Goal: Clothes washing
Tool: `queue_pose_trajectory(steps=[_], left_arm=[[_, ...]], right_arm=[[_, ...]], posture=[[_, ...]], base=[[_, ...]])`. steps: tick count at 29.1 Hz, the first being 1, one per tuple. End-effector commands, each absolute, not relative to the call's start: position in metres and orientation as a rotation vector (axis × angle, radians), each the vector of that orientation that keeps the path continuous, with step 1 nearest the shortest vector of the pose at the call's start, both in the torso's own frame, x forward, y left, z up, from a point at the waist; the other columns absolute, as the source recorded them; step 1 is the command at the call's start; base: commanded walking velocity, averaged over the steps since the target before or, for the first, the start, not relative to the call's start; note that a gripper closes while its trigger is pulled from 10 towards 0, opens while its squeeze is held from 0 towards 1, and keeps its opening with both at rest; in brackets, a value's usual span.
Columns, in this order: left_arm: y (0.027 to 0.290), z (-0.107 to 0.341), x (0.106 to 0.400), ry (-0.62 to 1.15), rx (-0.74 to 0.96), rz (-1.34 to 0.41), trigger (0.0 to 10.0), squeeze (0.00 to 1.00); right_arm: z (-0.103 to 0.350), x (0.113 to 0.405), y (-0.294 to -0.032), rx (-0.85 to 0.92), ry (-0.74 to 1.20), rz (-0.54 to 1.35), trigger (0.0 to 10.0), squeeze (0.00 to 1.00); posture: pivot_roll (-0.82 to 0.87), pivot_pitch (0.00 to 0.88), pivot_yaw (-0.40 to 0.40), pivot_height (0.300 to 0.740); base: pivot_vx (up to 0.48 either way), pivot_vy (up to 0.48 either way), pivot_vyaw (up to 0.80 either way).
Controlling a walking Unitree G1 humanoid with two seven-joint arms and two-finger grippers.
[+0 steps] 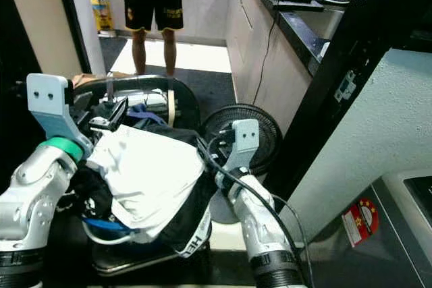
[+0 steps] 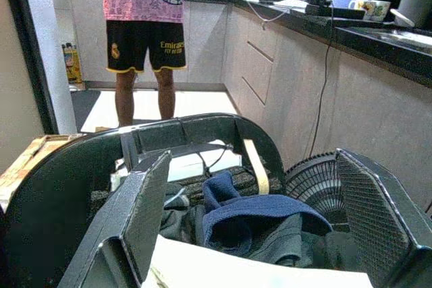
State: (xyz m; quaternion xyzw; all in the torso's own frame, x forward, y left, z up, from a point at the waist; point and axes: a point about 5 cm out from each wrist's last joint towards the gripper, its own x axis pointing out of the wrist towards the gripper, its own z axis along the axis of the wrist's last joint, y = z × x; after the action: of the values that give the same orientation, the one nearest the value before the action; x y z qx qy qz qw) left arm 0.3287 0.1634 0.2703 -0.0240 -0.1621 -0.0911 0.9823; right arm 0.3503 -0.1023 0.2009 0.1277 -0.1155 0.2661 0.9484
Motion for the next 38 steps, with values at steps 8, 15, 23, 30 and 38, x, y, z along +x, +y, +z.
queue_pose_trajectory(steps=[8,15,23,30,38], left_arm=[[0.156,0.267,0.331,-0.306,-0.047,-0.202,10.0,0.0],[0.151,0.267,0.334,-0.304,-0.046,-0.214,10.0,0.0],[0.15,0.268,0.335,-0.307,-0.045,-0.215,10.0,0.0],[0.153,0.271,0.335,-0.317,-0.046,-0.202,10.0,0.0],[0.157,0.27,0.334,-0.315,-0.041,-0.195,10.0,0.0]], right_arm=[[0.197,0.346,-0.109,0.275,-0.213,0.6,10.0,0.0],[0.19,0.307,-0.072,0.246,-0.172,0.981,10.0,0.0],[0.181,0.286,-0.05,0.178,-0.133,1.147,10.0,0.0],[0.202,0.311,-0.066,0.275,-0.23,0.933,10.0,0.0],[0.195,0.352,-0.127,0.168,-0.173,0.432,10.0,0.0]], posture=[[-0.02,0.093,-0.031,0.74],[-0.03,0.096,-0.029,0.74],[-0.02,0.105,-0.031,0.74],[-0.02,0.109,-0.035,0.74],[-0.01,0.112,-0.039,0.74]], base=[[0.0,0.0,0.0],[0.0,0.0,0.0],[0.0,0.0,0.0],[0.0,0.0,0.0],[0.0,0.0,0.0]])
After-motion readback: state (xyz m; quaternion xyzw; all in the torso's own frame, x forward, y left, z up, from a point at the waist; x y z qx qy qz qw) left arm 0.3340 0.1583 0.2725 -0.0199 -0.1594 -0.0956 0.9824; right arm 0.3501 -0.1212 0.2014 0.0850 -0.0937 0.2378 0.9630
